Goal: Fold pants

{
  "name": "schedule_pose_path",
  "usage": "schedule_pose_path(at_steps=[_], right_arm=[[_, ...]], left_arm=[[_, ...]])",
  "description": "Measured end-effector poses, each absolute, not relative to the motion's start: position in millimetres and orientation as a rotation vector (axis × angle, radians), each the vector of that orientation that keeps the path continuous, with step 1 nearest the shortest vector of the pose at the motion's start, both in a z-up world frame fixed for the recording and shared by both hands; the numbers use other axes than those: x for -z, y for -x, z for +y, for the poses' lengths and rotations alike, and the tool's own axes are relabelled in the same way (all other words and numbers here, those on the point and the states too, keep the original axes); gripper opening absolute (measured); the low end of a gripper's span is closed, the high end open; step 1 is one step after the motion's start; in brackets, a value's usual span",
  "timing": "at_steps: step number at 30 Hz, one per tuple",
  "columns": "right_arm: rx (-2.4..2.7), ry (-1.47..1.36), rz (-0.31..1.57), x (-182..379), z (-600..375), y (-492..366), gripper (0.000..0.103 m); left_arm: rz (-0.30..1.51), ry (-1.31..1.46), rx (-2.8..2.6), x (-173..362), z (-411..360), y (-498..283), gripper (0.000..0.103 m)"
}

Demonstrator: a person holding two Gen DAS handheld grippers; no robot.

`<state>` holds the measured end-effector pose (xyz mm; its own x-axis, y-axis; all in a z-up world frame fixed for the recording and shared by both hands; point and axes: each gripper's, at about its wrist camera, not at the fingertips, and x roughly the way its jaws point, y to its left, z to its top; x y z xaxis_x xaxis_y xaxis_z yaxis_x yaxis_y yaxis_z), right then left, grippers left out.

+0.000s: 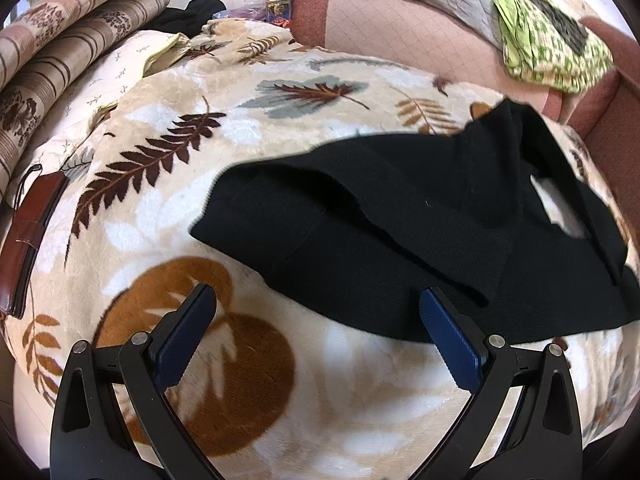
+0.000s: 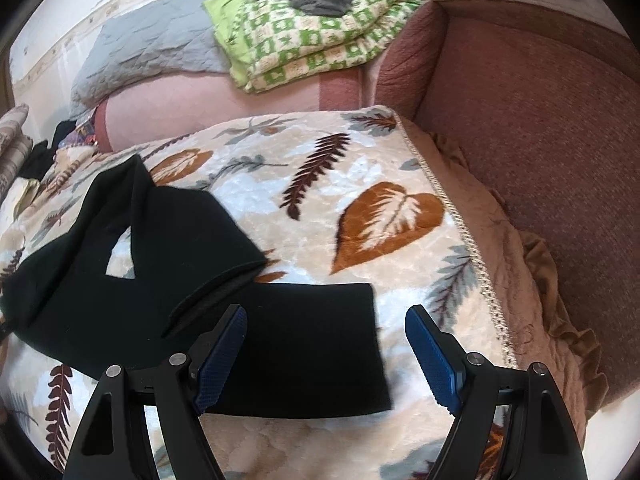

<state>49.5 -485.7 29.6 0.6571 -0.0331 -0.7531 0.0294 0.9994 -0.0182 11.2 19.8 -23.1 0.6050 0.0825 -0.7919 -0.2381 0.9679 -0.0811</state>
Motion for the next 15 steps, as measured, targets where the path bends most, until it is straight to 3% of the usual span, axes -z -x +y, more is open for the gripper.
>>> schedule_pose_path(at_steps=[7, 15], right_arm=[[-0.001, -0.095, 0.856, -24.1, -526.7, -32.5, 0.08], [0.019, -0.168, 0.852, -21.8, -553.4, -23.9, 0.08]], left_arm=[[0.927, 0.451, -0.17, 28.1, 87.3, 0.3, 0.102], [0.979, 0.627, -0.005, 26.3, 100.0, -26.9, 0.102]])
